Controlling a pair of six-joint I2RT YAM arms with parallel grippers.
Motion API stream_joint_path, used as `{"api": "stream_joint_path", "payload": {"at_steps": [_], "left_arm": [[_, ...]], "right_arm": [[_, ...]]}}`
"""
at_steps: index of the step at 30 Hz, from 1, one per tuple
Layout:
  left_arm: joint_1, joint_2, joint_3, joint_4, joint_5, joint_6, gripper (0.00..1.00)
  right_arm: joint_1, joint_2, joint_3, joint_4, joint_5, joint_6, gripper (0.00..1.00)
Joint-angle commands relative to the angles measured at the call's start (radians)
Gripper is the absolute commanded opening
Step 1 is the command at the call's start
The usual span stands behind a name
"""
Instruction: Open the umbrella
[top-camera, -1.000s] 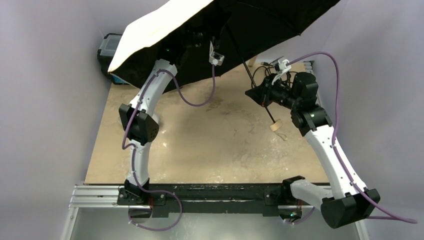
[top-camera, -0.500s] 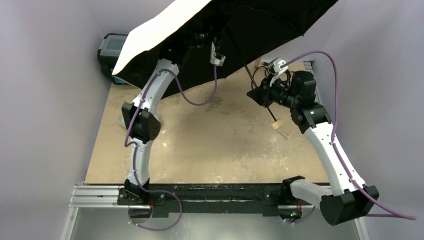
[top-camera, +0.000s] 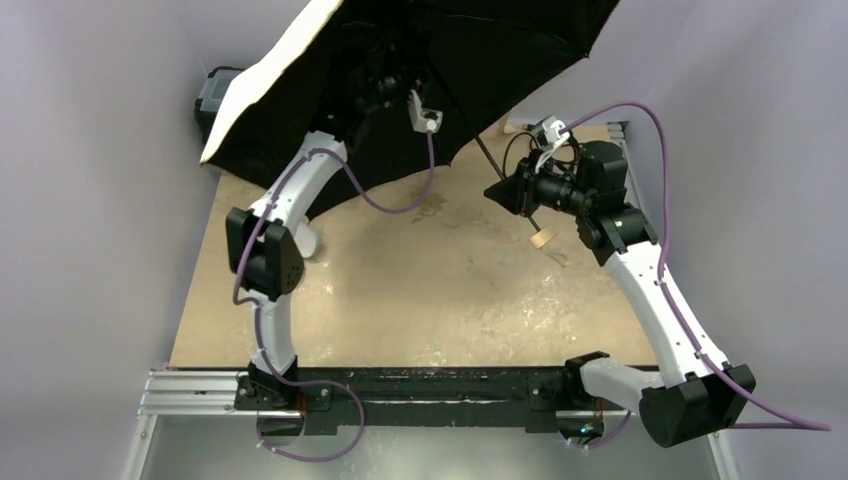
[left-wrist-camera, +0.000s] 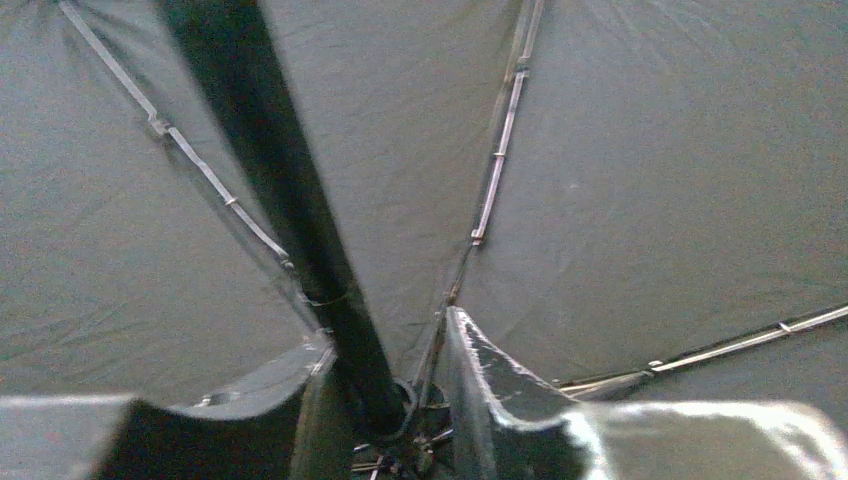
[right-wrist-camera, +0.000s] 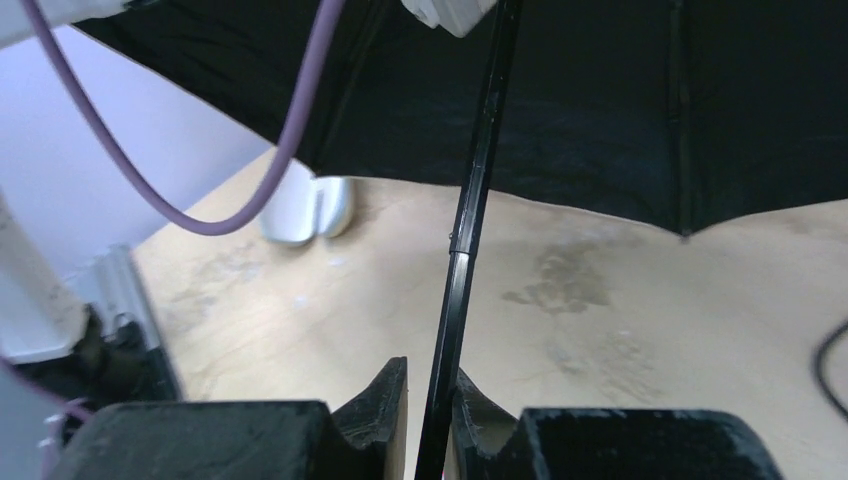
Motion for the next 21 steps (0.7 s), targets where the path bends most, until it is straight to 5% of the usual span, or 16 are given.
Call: {"api": "stream_joint_path", "payload": {"at_steps": [1, 11, 21], "left_arm": [[0.187, -0.207, -0.261, 0.359, -0.393, -0.047, 0.40], [-0.079, -0.385, -0.547, 0.464, -0.184, -0.155, 0.56], [-0.206, -0.528, -0.666, 0.367, 0.036, -0.300, 0.73]], "right_arm": [[0.049, -0.062, -0.038, -0.040, -0.393, 0.135, 0.00], [0.049, -0.090, -0.105, 0.386, -0.309, 0.423, 0.00], [0.049, -0.152, -0.188, 0.613, -0.104, 0.559, 0.00]]}}
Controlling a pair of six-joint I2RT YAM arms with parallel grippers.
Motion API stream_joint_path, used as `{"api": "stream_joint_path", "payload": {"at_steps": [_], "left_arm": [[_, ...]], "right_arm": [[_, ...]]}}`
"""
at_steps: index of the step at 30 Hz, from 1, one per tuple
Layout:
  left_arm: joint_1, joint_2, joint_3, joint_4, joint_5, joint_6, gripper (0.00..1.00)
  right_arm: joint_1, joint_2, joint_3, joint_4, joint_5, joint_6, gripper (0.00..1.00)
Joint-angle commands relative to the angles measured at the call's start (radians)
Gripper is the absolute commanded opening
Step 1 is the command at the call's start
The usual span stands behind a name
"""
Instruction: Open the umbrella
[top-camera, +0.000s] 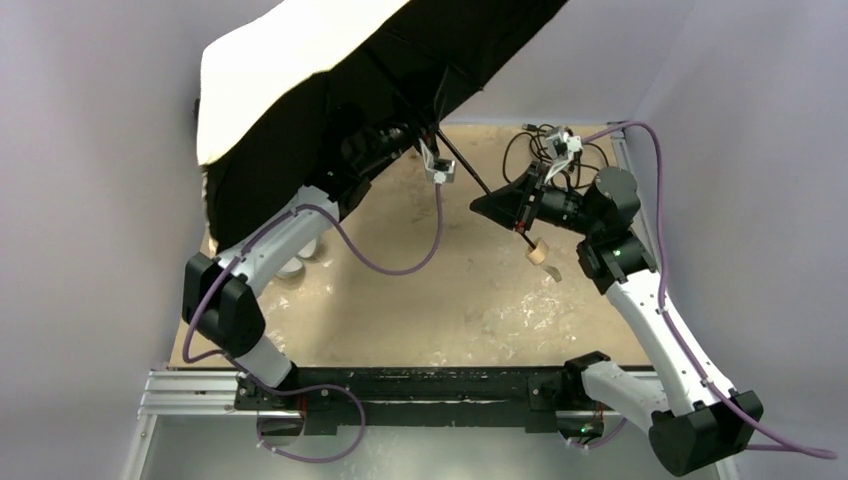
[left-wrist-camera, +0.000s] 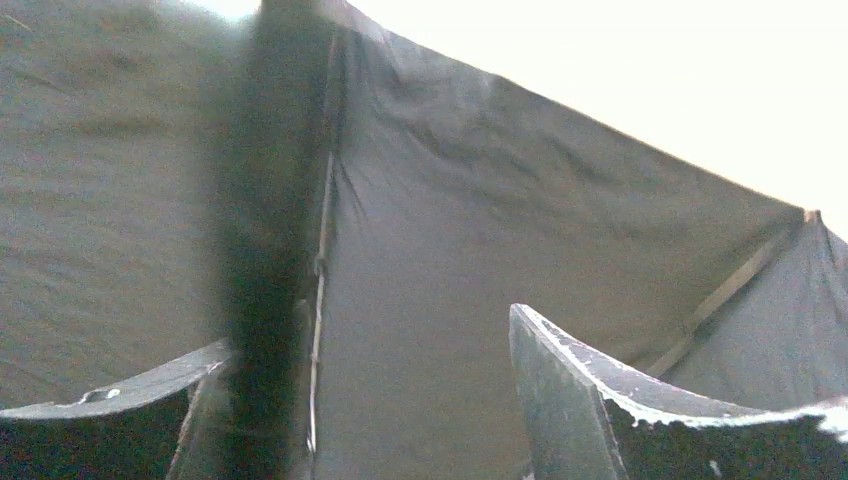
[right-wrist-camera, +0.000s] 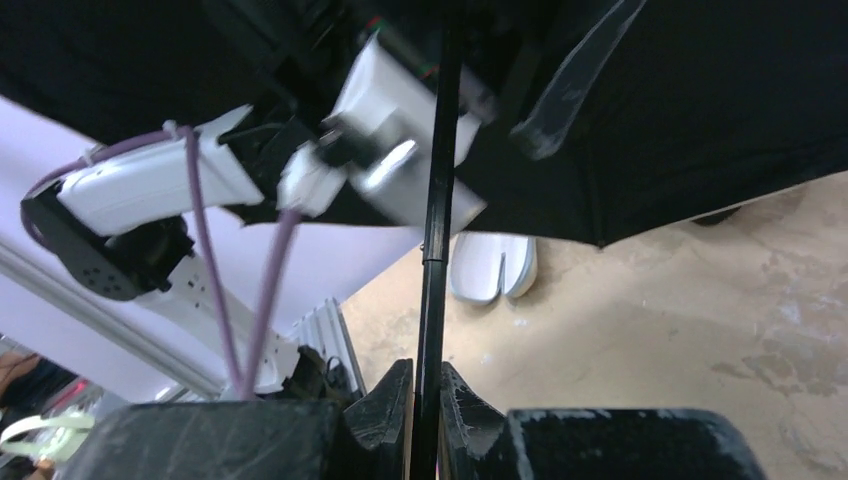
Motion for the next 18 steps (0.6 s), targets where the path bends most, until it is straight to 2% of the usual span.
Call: {"api": "stream_joint_path", "payload": {"at_steps": [1, 5, 8, 10, 12, 15, 18], "left_arm": [[-0.045, -0.120, -0.067, 0.016, 0.134, -0.108, 0.73], [-0.080, -0.214, -0.167, 0.011, 0.159, -0.145, 0.75], [-0.110, -0.289, -0.197, -0.020, 0.143, -0.267, 0.77], [-0.124, -0.334, -0.184, -0.128, 0.152, -0.342, 0.85], [-0.137, -0.356, -0.178, -0.203, 0.163, -0.346, 0.92], [-0.165, -0.373, -0.228, -0.120, 0.146, -0.351, 0.92], [-0.209, -0.417, -0.219, -0.174, 0.158, -0.431, 0.92]], "right_arm": [[0.003, -0.036, -0.025, 0.231, 0.133, 0.062, 0.00], [0.002, -0.084, -0.066, 0.240, 0.241, 0.051, 0.00], [0.003, -0.119, -0.120, 0.288, 0.354, 0.029, 0.00], [0.003, -0.121, -0.144, 0.329, 0.410, 0.025, 0.00], [0.002, -0.113, -0.160, 0.369, 0.415, 0.029, 0.00], [0.003, -0.117, -0.179, 0.376, 0.451, 0.033, 0.00], [0.001, -0.147, -0.201, 0.397, 0.560, 0.004, 0.00]]}}
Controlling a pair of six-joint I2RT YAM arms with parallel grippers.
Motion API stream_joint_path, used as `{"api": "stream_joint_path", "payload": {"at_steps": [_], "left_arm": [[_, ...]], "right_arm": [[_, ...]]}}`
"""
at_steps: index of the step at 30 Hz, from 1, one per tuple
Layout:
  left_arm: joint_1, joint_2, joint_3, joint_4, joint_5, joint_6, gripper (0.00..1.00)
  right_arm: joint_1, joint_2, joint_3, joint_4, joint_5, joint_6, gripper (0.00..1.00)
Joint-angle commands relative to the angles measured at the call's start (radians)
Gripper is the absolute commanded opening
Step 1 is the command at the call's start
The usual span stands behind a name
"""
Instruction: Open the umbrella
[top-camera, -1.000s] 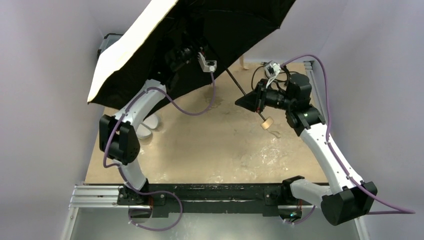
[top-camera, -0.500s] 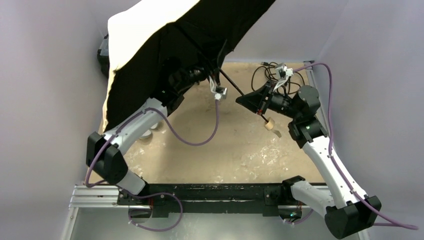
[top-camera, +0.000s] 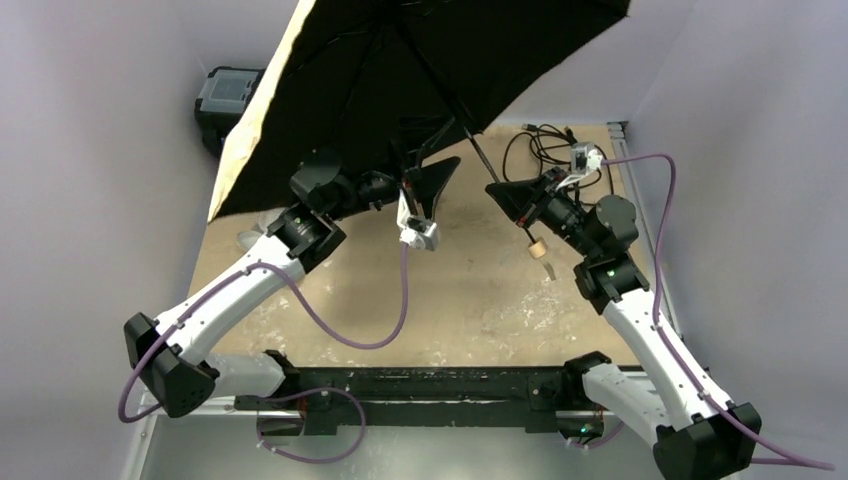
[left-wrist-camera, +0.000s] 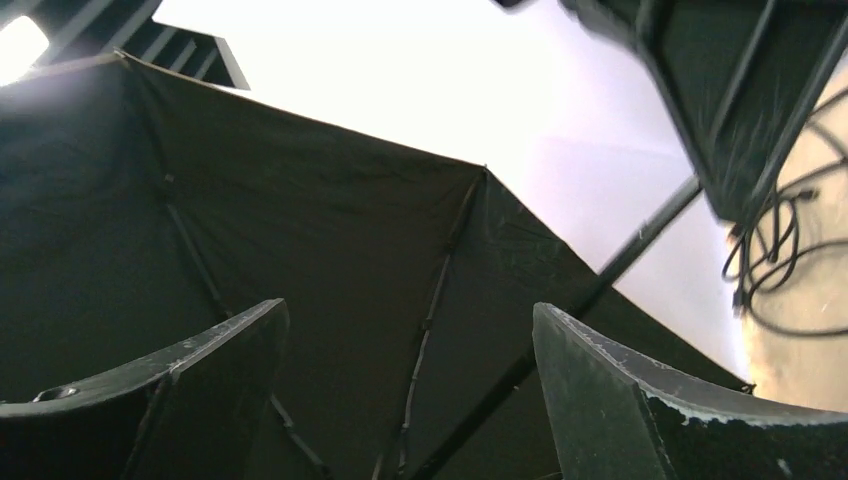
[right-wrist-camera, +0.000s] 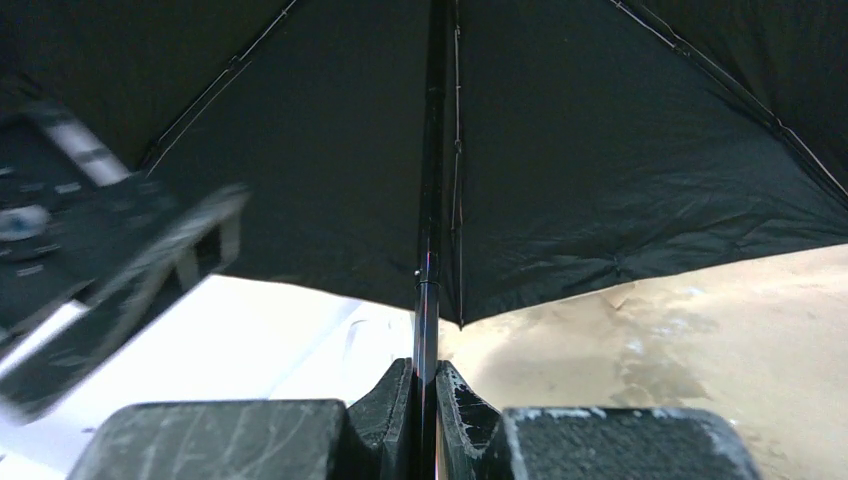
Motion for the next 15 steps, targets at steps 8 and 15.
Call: {"api": "stream_joint_path", "payload": {"at_steps": [8, 15], "left_arm": [[-0.086, -0.204, -0.028, -0.350, 0.002, -0.272, 0.97], [-0.082, -0.251, -0.049, -0.469, -0.192, -0.292, 0.98]], "right_arm": [[-0.007, -0.032, -0.196, 0.565, 0.476, -0.201, 0.00], [-0.008, 0.075, -0.221, 0.833, 0.509, -0.464, 0.00]]}}
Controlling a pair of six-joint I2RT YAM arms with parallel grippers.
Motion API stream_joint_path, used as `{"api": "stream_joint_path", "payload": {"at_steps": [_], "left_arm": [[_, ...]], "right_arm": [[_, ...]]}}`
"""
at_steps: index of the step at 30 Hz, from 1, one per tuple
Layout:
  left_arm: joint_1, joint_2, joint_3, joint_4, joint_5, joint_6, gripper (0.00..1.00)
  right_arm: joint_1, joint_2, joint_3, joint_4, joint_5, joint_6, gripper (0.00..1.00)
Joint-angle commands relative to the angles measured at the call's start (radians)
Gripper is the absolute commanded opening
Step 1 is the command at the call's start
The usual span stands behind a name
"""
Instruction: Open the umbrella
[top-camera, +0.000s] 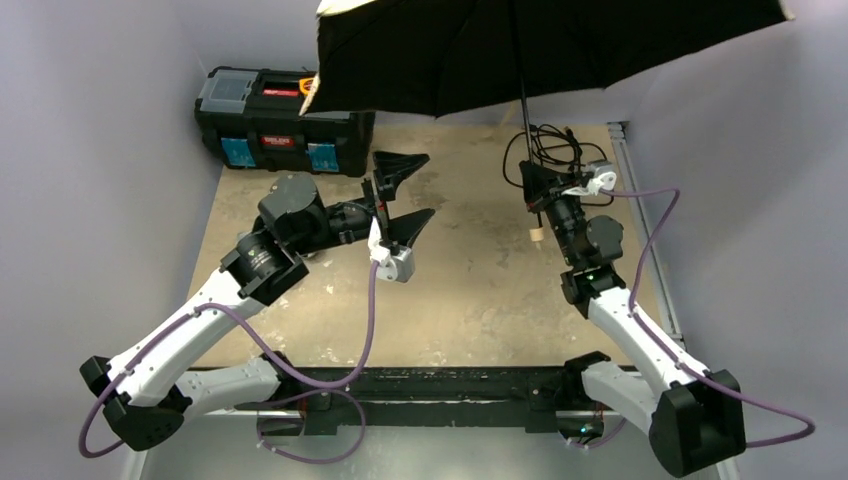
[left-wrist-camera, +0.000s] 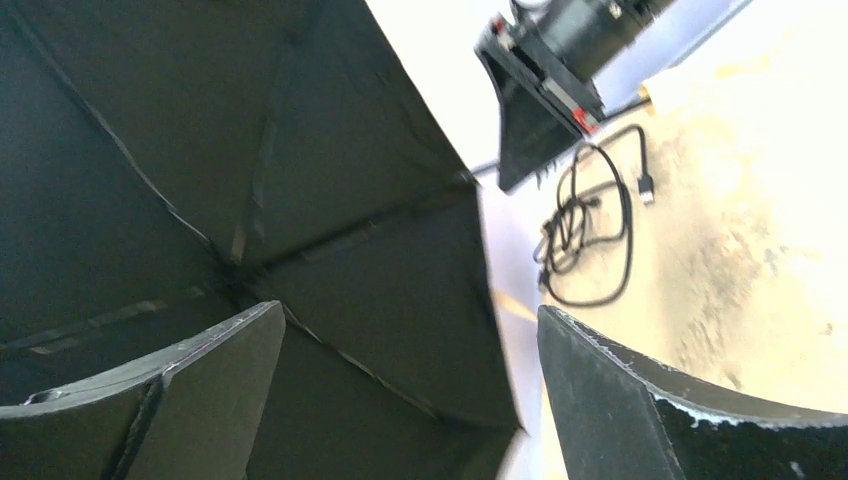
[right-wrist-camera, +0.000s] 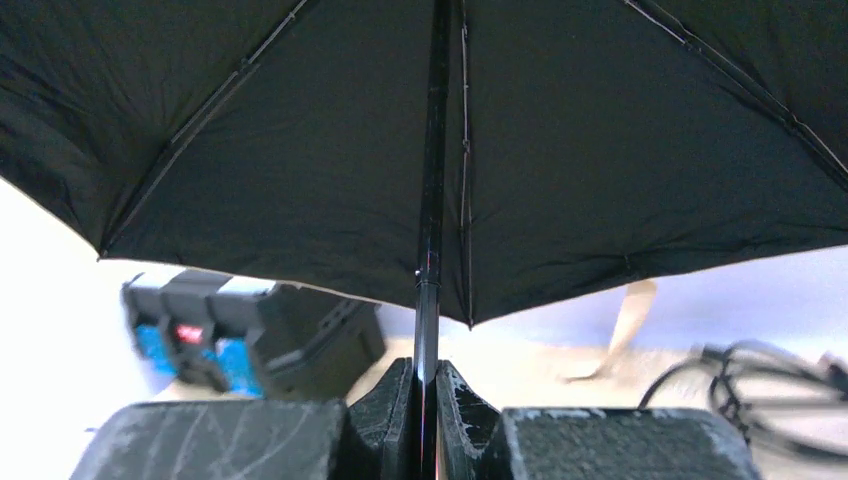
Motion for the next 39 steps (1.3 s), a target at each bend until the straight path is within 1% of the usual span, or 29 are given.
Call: {"api": "stream_joint_path", "payload": {"at_steps": [1, 3, 5, 7, 8, 9, 10, 12, 13, 14, 17, 19, 22, 26, 28, 29, 31, 32, 34, 37, 39], "left_arm": [[0.007, -0.010, -0.006, -0.104, -0.142, -0.059, 0.98], [0.018, -0.018, -0.003, -0.136, -0.159, -0.063, 0.98], [0.025, -0.033, -0.004, -0.164, -0.175, -0.073, 0.98], [0.027, -0.054, 0.002, -0.218, -0.184, -0.094, 0.99], [0.031, -0.068, 0.005, -0.256, -0.182, -0.103, 0.99], [0.032, -0.085, 0.004, -0.296, -0.177, -0.107, 0.99], [0.033, -0.106, -0.005, -0.331, -0.170, -0.107, 0.99], [0.036, -0.150, -0.036, -0.384, -0.156, -0.103, 0.99], [0.035, -0.174, -0.052, -0.412, -0.150, -0.100, 0.99], [0.035, -0.196, -0.067, -0.440, -0.146, -0.097, 1.00], [0.035, -0.248, -0.100, -0.501, -0.149, -0.115, 1.00], [0.036, -0.266, -0.099, -0.542, -0.160, -0.141, 1.00], [0.036, -0.265, -0.065, -0.631, -0.184, -0.195, 1.00], [0.040, -0.265, -0.017, -0.706, -0.248, -0.273, 1.00], [0.049, -0.279, 0.010, -0.763, -0.247, -0.309, 1.00], [0.053, -0.293, 0.024, -0.822, -0.213, -0.303, 1.00], [0.051, -0.329, 0.041, -0.986, -0.044, -0.197, 1.00], [0.045, -0.347, 0.045, -1.048, -0.011, -0.171, 1.00], [0.037, -0.359, 0.051, -1.102, -0.038, -0.203, 1.00], [0.037, -0.348, 0.058, -1.124, -0.125, -0.268, 1.00], [0.037, -0.369, 0.053, -1.098, -0.144, -0.334, 1.00]], "right_arm": [[0.002, 0.029, -0.007, 0.430, 0.053, -0.200, 0.00], [-0.004, 0.061, -0.038, 0.416, 0.044, -0.172, 0.00], [-0.005, 0.065, -0.088, 0.393, -0.002, -0.143, 0.00], [-0.005, 0.062, -0.133, 0.327, -0.027, -0.095, 0.17], [-0.005, 0.060, -0.152, 0.292, -0.037, -0.080, 0.29], [-0.005, 0.053, -0.173, 0.258, -0.041, -0.064, 0.45], [-0.005, 0.043, -0.191, 0.226, -0.047, -0.046, 0.53], [-0.005, 0.000, -0.226, 0.162, -0.083, -0.034, 0.56], [-0.006, -0.028, -0.235, 0.124, -0.095, -0.023, 0.59], [-0.005, -0.057, -0.238, 0.077, -0.111, -0.009, 0.64], [-0.006, -0.156, -0.220, -0.088, -0.168, -0.004, 0.85], [-0.005, -0.227, -0.197, -0.198, -0.211, -0.011, 0.94], [-0.005, -0.321, -0.130, -0.392, -0.276, -0.039, 0.99], [-0.005, -0.426, -0.037, -0.677, -0.215, -0.089, 0.99], [-0.005, -0.473, -0.005, -0.799, -0.200, -0.111, 0.99], [-0.006, -0.488, 0.011, -0.848, -0.211, -0.121, 0.99], [-0.005, -0.506, 0.052, -0.928, -0.269, -0.179, 0.99], [-0.005, -0.508, 0.074, -0.970, -0.295, -0.218, 0.99], [-0.005, -0.512, 0.122, -1.055, -0.319, -0.339, 0.99], [-0.005, -0.524, 0.183, -1.160, -0.310, -0.389, 0.99], [-0.005, -0.536, 0.230, -1.247, -0.267, -0.448, 0.99]]}}
